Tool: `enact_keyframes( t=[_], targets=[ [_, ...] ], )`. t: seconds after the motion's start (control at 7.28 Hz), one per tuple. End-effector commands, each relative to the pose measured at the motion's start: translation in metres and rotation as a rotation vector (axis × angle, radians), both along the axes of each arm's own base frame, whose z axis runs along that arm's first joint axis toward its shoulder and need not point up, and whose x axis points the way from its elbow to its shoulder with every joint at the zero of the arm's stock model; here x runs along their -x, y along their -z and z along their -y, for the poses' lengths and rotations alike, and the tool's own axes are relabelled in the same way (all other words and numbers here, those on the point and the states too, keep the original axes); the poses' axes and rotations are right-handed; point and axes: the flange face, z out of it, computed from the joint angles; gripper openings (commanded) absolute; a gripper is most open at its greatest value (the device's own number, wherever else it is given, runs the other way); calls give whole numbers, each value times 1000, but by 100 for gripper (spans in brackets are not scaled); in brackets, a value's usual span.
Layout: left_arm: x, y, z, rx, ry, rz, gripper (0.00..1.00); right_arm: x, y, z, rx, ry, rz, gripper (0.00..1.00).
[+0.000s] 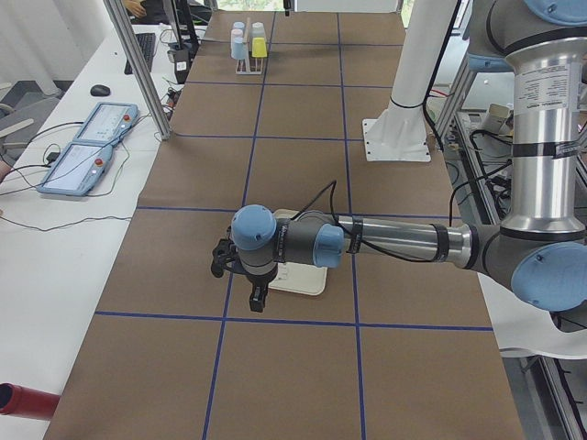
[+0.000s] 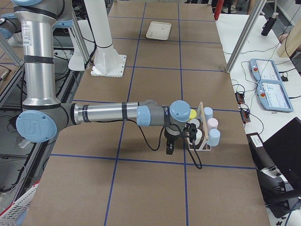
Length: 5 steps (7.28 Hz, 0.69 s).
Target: Transfer IKEA cup to right arm and place on rack
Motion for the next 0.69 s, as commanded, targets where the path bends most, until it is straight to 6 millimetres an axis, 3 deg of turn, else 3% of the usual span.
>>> enact_keyframes(
  t=[0.0,0.55],
  targets=[
    [0,1,0,-2,0,0,100,1,4,0,-9,2,6,99],
    [0,2,0,-4,0,0,100,1,5,0,-7,-2,15,99]
  ],
)
